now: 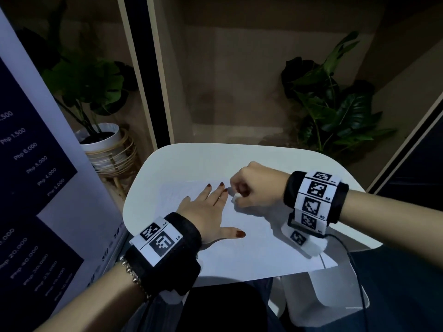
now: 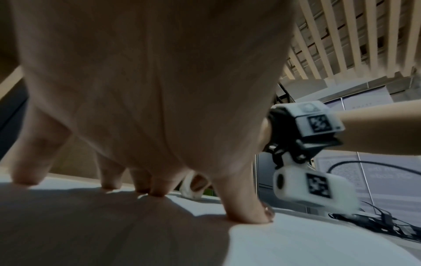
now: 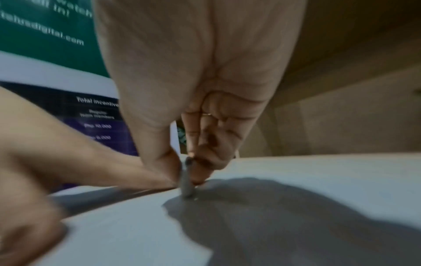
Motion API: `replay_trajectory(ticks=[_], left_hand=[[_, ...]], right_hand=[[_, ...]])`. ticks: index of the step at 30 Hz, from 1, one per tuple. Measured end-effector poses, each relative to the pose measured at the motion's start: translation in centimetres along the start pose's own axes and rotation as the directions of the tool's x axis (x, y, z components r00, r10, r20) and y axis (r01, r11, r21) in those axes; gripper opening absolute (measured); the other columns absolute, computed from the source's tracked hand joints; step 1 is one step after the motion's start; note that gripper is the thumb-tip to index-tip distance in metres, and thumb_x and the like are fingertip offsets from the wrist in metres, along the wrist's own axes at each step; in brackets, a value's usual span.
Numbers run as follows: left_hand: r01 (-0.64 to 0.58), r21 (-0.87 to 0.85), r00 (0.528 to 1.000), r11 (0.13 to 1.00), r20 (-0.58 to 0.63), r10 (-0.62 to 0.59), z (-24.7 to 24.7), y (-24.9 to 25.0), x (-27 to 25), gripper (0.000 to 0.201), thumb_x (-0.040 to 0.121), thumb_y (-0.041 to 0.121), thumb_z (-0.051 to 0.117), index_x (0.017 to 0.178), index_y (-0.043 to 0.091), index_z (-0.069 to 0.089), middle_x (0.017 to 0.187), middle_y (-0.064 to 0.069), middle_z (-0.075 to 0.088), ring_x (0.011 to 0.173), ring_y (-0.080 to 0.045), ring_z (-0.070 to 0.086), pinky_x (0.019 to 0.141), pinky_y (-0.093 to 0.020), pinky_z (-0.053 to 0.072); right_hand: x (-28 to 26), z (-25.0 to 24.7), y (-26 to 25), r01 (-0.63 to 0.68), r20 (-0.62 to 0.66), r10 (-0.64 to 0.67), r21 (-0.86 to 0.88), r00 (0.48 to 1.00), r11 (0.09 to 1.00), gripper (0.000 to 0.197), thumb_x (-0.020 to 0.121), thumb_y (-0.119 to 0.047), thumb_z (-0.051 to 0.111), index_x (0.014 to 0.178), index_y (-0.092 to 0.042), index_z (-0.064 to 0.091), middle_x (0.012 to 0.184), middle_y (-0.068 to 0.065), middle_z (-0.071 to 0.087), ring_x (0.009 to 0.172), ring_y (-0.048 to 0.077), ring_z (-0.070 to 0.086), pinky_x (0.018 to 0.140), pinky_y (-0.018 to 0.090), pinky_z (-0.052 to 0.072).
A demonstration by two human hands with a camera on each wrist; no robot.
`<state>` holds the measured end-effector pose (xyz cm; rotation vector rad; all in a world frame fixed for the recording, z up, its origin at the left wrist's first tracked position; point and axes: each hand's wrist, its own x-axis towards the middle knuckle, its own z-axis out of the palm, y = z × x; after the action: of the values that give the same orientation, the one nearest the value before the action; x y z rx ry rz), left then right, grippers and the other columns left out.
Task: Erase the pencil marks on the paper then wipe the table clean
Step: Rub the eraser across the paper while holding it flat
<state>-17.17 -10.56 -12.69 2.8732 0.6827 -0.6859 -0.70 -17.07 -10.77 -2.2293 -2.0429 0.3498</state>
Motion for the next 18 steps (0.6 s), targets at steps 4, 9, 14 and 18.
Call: replay_trajectory(ticks=[4,9,14,18], left_hand=[[0.002,0.006,1.0,1.0,0.002,-0.002,0.0,0.0,0.0,0.102,0.087,0.078,0.031,0.155,0.018,-0.016,0.161,0.008,-0.024,0.15,-0.015,-0.017,0.12,-0.051,0.011],[-0.001,0.002,1.0,1.0,0.0,0.001,0.0,0.0,0.1,0.103,0.086,0.078,0.031,0.155,0.019,-0.016,0.161,0.008,-0.024,0.15,-0.015,-0.017,0.12,-0.051,0.011],[0.003,0.004,1.0,1.0,0.0,-0.003,0.0,0.0,0.0,0.103,0.086,0.078,0.031,0.155,0.017,-0.016,0.161,0.007,-0.025,0.15,-0.014,-0.017,0.12,-0.05,0.012],[0.005,0.016,1.0,1.0,0.002,-0.005,0.0,0.1,-0.1,0.103,0.087,0.078,0.031,0.155,0.016,-0.016,0.16,0.006,-0.025,0.15,-0.015,-0.017,0.12,-0.051,0.013]], right_hand=[[0.0,-0.9,1.9,-0.086,-0.035,0.084,-0.042,0.996,0.995,0.018,0.084,-0.023,0.064,0.068,-0.017,0.058,0.057,-0.008,0.052,0.06,0.008,0.047,0.054,0.02,0.032],[0.4,-1.1,0.3,-0.023,-0.024,0.022,-0.034,0.999,0.999,0.014,0.084,-0.023,0.067,0.074,-0.014,0.062,0.06,-0.007,0.054,0.058,0.006,0.046,0.058,0.025,0.038],[0.4,-0.7,0.7,-0.041,0.019,0.041,-0.015,0.999,0.999,0.014,0.083,-0.024,0.068,0.073,-0.016,0.062,0.059,-0.008,0.054,0.057,0.004,0.046,0.059,0.023,0.038],[0.8,-2.3,2.7,-0.108,-0.078,0.1,-0.109,0.992,0.988,0.016,0.085,-0.022,0.066,0.072,-0.014,0.062,0.06,-0.009,0.052,0.061,0.013,0.048,0.063,0.024,0.037]])
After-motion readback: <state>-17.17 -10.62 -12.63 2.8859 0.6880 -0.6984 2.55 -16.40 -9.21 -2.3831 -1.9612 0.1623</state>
